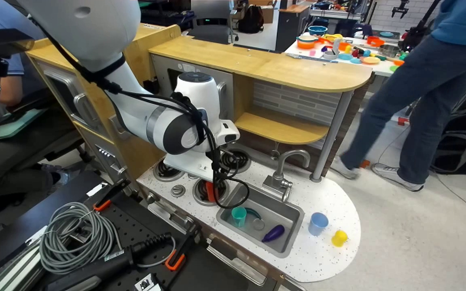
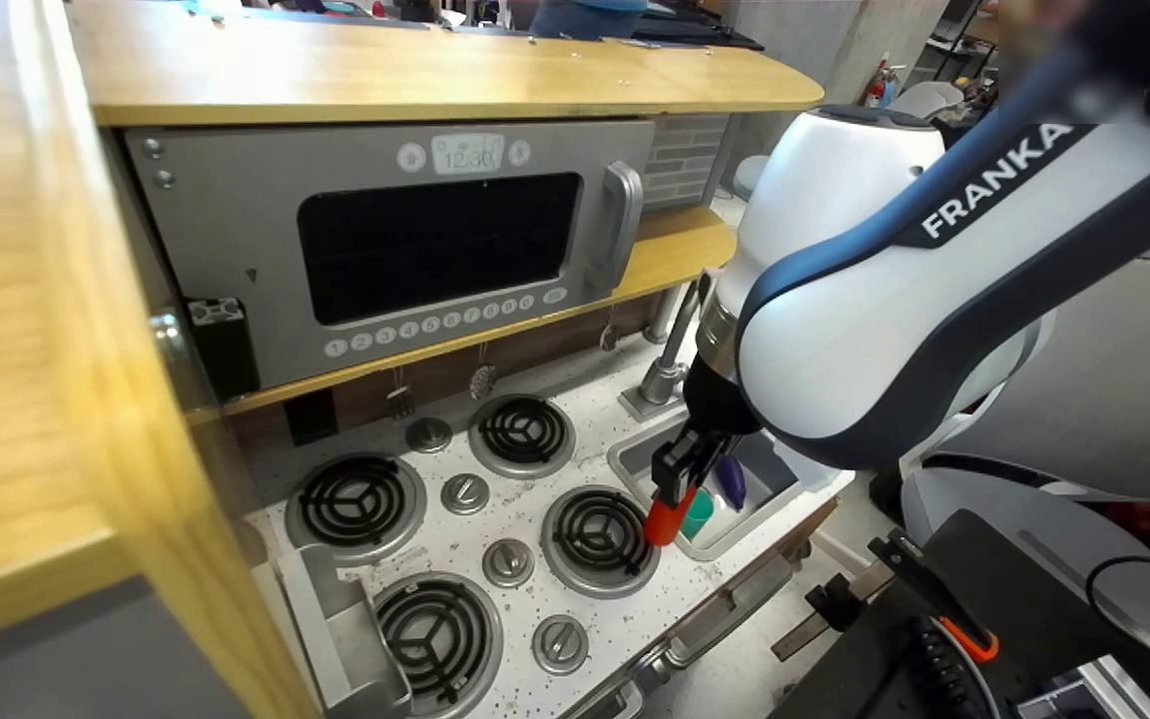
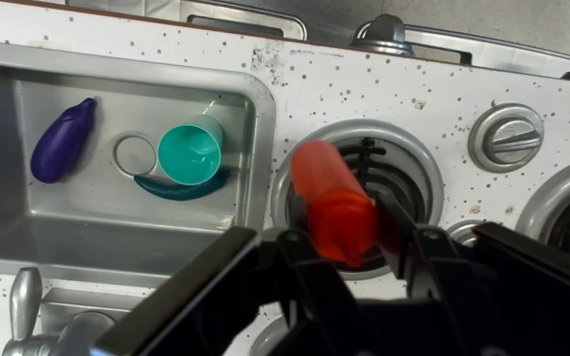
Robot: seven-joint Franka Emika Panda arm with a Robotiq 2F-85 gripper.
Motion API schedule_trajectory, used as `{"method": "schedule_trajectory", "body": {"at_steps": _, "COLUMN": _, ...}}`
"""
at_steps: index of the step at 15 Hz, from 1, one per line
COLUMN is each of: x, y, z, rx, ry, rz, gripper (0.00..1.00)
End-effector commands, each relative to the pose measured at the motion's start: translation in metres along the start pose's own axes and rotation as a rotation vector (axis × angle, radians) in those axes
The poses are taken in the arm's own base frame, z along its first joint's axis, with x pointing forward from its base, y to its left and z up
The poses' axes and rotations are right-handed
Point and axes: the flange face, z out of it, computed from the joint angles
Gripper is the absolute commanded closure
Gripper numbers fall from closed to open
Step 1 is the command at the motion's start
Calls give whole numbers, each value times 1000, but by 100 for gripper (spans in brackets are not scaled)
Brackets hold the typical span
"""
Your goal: Put the red sauce bottle inside the light blue cup in the sink, remove the sauce bottle from the cup and place it on the stove
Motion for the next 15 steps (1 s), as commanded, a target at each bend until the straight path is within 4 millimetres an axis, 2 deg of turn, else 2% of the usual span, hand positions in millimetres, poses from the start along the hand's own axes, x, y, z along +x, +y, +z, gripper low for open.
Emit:
{"method": "schedule_trajectory", "body": {"at_steps": 1, "x": 3, "y": -3, "z": 7, "rx": -12, "ry": -5, "rz": 9, "gripper": 87}}
{"method": "schedule_trajectory", "body": {"at_steps": 15, "x": 22, "y": -8, "z": 18, "rx": -26, "ry": 20, "rz": 14, "gripper": 87}}
